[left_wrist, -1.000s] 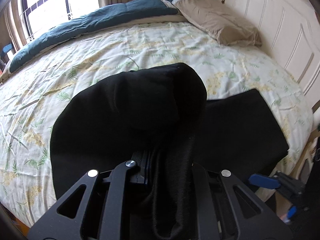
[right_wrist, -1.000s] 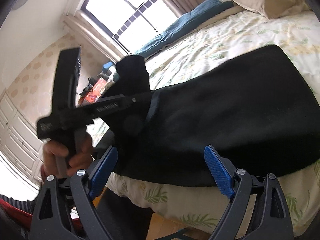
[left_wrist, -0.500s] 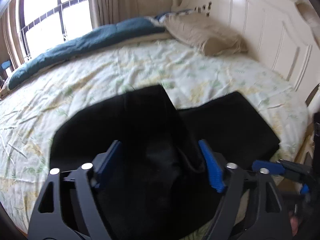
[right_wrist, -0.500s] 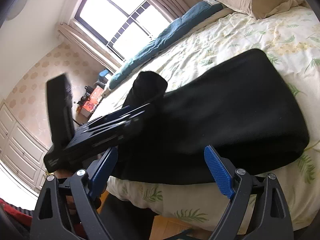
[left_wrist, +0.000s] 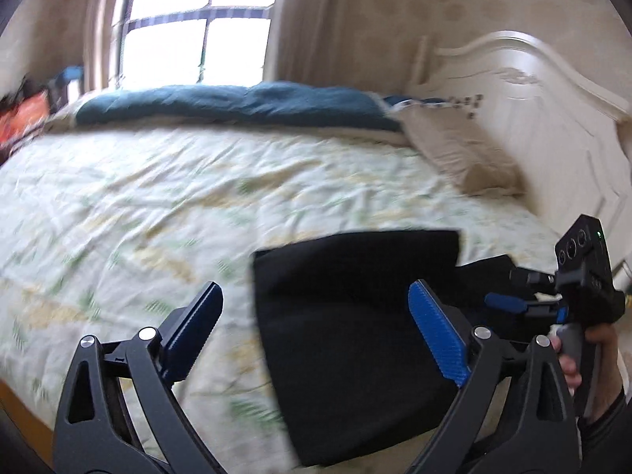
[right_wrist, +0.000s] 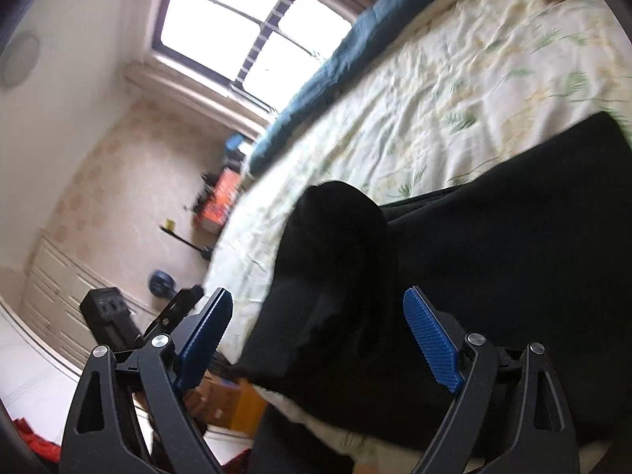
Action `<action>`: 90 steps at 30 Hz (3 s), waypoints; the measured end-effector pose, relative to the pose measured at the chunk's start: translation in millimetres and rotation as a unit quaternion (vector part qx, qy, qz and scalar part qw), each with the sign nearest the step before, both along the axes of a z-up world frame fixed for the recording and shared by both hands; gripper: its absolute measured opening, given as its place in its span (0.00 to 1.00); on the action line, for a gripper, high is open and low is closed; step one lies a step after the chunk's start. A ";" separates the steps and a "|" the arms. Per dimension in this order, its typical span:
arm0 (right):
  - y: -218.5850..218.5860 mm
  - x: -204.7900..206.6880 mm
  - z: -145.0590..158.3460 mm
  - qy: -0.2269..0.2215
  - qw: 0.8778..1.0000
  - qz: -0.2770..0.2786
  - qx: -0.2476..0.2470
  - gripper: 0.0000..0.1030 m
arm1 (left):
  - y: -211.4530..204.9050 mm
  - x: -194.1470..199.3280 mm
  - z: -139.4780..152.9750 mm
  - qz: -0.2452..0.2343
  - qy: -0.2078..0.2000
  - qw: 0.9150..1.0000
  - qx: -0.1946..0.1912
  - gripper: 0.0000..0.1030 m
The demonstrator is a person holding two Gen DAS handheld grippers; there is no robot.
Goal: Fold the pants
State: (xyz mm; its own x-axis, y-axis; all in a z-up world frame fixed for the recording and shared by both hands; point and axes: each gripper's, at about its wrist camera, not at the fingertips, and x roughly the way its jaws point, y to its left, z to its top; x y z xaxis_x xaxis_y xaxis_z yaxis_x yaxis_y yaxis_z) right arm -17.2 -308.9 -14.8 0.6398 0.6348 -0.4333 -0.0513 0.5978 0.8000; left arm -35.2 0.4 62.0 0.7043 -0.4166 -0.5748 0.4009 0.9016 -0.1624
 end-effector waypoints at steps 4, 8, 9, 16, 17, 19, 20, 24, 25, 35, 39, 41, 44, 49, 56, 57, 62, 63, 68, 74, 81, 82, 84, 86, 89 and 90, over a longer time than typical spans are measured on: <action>20.3 18.1 -15.5 0.019 0.999 0.035 0.007 0.85 | 30.1 9.4 -24.8 0.028 0.044 0.999 -0.012 0.92; 36.9 31.5 -19.3 0.039 0.998 0.047 -0.030 0.42 | 47.0 12.0 -48.1 0.048 0.070 0.996 -0.009 0.92; 40.3 33.4 -21.9 0.050 0.997 0.048 -0.036 0.36 | 49.9 12.9 -53.3 0.051 0.076 0.996 -0.008 0.92; 30.4 23.2 2.3 0.021 0.999 0.037 -0.013 0.13 | 54.8 16.1 -64.2 0.050 0.096 0.994 -0.021 0.92; 25.9 19.5 10.4 0.011 0.999 0.035 -0.009 0.12 | 54.1 16.2 -63.5 0.048 0.097 0.994 -0.024 0.92; 15.1 6.9 32.7 -0.015 0.999 0.027 -0.020 0.12 | 50.5 18.1 -61.7 0.042 0.098 0.994 -0.027 0.92; 11.2 3.6 38.6 -0.023 0.999 0.023 -0.022 0.12 | 47.9 18.2 -60.6 0.038 0.098 0.994 -0.028 0.92; -28.3 -20.1 59.8 -0.044 0.998 -0.012 -0.031 0.12 | 30.5 16.5 -56.3 0.012 0.096 0.995 -0.035 0.92; -40.6 -26.8 61.5 -0.044 0.998 -0.025 -0.038 0.12 | 24.8 16.8 -56.2 0.006 0.098 0.994 -0.037 0.92; -122.9 -55.3 -25.1 0.055 0.994 -0.095 -0.015 0.12 | -38.9 14.3 -69.0 -0.051 0.115 0.992 -0.015 0.92; -125.0 -58.0 -39.0 0.046 0.993 -0.100 0.029 0.12 | -46.7 14.6 -74.6 -0.054 0.126 0.990 -0.012 0.92; -125.1 -59.4 -40.5 0.044 0.994 -0.099 0.030 0.12 | -47.8 15.2 -76.4 -0.054 0.130 0.990 -0.011 0.92; -130.5 -66.6 -39.2 0.039 0.994 -0.099 0.031 0.12 | -50.4 15.9 -77.2 -0.055 0.132 0.990 -0.009 0.92; -136.8 -77.4 -45.8 0.034 0.992 -0.107 0.048 0.12 | -51.0 15.7 -76.9 -0.063 0.136 0.988 -0.018 0.92; -160.9 -97.5 -41.6 0.017 0.990 -0.122 0.068 0.51 | -39.4 15.4 -78.8 -0.083 0.158 0.982 -0.056 0.92; -166.4 -107.1 -37.3 0.005 0.989 -0.130 0.071 0.58 | -36.7 15.0 -78.9 -0.087 0.163 0.981 -0.065 0.92; -175.2 -127.8 -40.9 0.028 0.988 -0.146 0.048 0.69 | -26.1 20.3 -92.9 -0.130 0.230 0.954 -0.142 0.92; -175.3 -129.3 -45.1 0.034 0.987 -0.145 0.053 0.69 | -25.6 21.7 -97.4 -0.131 0.243 0.949 -0.152 0.92; -161.3 -124.8 -50.5 0.038 0.991 -0.115 0.053 0.70 | -26.5 25.1 -107.8 -0.136 0.275 0.932 -0.193 0.92; -149.1 -113.8 -50.0 0.041 0.993 -0.102 0.036 0.73 | -40.3 29.8 -114.6 -0.171 0.325 0.895 -0.252 0.92; -137.4 -104.2 -47.3 0.035 0.995 -0.093 0.004 0.66 | -68.4 26.6 -120.6 -0.165 0.331 0.907 -0.202 0.58; -133.8 -102.3 -46.8 0.036 0.995 -0.092 -0.006 0.61 | -70.1 26.1 -120.0 -0.166 0.330 0.908 -0.197 0.49; -130.7 -100.1 -45.8 0.037 0.995 -0.093 -0.006 0.54 | -70.5 25.4 -117.0 -0.166 0.328 0.909 -0.195 0.39; -132.6 -102.4 -47.8 0.036 0.994 -0.100 0.006 0.49 | -71.1 24.7 -112.9 -0.163 0.323 0.912 -0.191 0.34; -132.6 -104.9 -47.9 0.033 0.993 -0.110 0.008 0.47 | -71.6 22.4 -107.5 -0.157 0.313 0.919 -0.181 0.30; -131.2 -104.9 -46.7 0.033 0.993 -0.113 0.008 0.47 | -72.9 20.5 -103.6 -0.155 0.302 0.925 -0.171 0.29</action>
State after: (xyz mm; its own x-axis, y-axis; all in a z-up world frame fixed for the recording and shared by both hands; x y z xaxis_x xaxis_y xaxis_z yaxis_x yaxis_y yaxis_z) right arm -122.1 -440.1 -61.5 0.7380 0.4852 -0.4690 0.1353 0.5745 0.8072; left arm -14.7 -72.5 -41.6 0.1136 -0.7750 -0.6216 0.3735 0.6131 -0.6961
